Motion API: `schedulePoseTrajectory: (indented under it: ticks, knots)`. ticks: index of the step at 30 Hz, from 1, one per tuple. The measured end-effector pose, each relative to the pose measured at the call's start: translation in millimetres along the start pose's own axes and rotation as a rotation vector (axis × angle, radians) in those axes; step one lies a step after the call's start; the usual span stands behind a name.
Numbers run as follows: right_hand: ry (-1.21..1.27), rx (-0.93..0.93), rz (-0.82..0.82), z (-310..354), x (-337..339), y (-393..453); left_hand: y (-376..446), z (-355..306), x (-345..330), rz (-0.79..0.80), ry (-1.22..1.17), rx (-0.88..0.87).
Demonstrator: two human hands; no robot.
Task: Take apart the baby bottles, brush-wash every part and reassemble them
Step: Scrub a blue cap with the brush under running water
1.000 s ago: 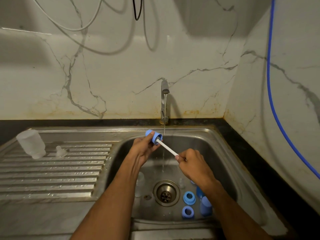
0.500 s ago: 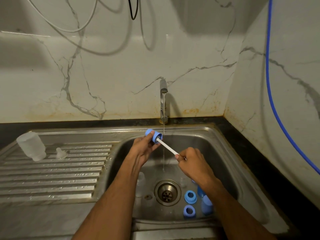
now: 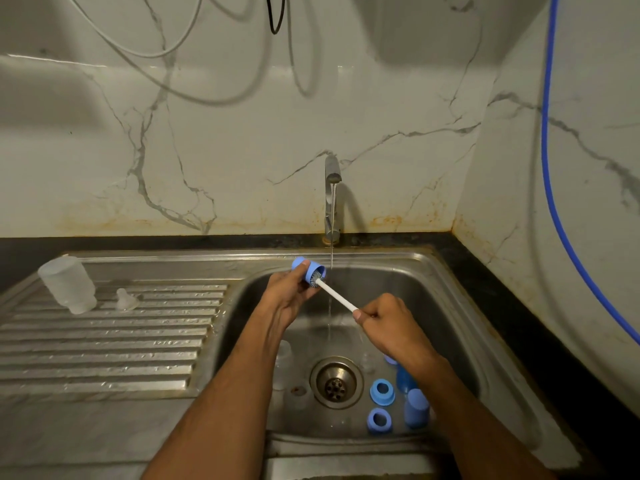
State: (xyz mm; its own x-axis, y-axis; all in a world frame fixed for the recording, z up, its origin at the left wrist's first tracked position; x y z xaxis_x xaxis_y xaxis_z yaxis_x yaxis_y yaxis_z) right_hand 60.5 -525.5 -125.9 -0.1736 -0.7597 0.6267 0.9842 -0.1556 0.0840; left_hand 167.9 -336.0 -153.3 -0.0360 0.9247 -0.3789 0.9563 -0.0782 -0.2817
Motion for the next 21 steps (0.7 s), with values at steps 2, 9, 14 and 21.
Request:
schedulePoseTrajectory:
  ticks: [2, 9, 14, 21]
  knots:
    - [-0.075, 0.053, -0.034, 3.2, 5.2, -0.9, 0.2, -1.3, -1.1, -0.002, -0.014, 0.003]
    - [-0.086, -0.021, -0.074, 2.0, 7.2, -4.2, -4.1, 4.9, -9.6, 0.045, -0.021, 0.025]
    - [0.008, 0.036, -0.007, 8.6, 16.0, -10.1, 1.8, -3.9, 1.9, -0.021, -0.032, -0.004]
    - [0.110, -0.040, 0.004, 5.8, 7.2, -6.5, -2.7, 7.2, -5.4, -0.012, -0.039, 0.028]
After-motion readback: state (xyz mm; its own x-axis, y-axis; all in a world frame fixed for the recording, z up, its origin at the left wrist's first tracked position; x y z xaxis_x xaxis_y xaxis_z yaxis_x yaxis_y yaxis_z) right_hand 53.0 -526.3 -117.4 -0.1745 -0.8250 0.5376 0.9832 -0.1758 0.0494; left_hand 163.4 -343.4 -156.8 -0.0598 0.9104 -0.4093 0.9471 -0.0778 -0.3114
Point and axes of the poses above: each hand's wrist, its own y-axis towards the middle knuckle, its own x-axis out of the back of the hand, z = x × y, the point moved 7 cm from there along y, towards the middle knuckle, and after that the axes turned 9 degrees about y, right-handed, at the moved point
